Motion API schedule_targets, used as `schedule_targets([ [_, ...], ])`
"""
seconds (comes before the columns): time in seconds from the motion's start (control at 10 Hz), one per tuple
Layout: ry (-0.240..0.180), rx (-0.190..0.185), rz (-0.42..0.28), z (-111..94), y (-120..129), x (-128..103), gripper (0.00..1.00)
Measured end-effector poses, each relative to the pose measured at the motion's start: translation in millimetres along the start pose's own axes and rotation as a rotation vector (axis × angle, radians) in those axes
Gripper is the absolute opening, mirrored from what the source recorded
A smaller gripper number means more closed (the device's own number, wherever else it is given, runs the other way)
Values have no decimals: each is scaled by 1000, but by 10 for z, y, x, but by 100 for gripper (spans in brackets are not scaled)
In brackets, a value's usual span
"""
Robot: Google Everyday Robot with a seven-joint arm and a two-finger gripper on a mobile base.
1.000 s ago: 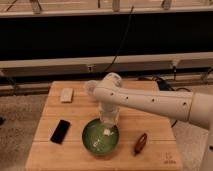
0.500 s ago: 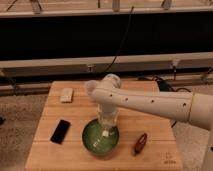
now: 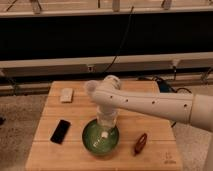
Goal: Place the bottle in the ceramic bowl
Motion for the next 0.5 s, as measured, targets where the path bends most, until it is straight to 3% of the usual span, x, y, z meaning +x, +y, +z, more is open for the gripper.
schedule_targets([
  [0.2,-1,8,-6,4,-10,-24,57],
  [0.5,-3,23,-15,12,-17,-58,78],
])
